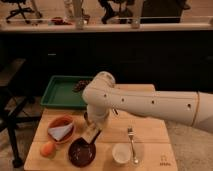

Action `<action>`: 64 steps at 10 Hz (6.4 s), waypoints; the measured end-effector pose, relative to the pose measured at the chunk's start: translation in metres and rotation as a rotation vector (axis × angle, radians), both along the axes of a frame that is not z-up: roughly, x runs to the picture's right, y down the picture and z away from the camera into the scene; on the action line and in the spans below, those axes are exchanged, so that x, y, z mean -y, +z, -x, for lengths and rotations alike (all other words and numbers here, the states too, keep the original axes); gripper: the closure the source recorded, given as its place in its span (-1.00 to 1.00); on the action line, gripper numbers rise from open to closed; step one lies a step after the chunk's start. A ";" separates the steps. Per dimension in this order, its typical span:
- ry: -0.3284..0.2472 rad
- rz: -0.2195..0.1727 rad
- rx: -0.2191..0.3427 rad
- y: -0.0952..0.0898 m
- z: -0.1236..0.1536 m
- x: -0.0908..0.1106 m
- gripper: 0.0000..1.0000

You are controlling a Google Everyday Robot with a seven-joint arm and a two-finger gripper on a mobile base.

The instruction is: Wipe purple bowl with eraser

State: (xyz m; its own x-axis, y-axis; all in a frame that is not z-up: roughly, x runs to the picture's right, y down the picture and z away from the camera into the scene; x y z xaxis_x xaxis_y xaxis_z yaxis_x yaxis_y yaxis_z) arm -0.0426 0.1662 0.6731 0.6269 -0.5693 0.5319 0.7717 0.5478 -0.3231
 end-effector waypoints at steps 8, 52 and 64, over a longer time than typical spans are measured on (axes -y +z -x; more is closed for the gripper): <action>-0.074 0.120 0.041 0.009 0.040 -0.061 1.00; -0.155 0.269 -0.027 0.039 0.015 -0.094 1.00; -0.203 0.279 0.057 0.031 0.052 -0.096 1.00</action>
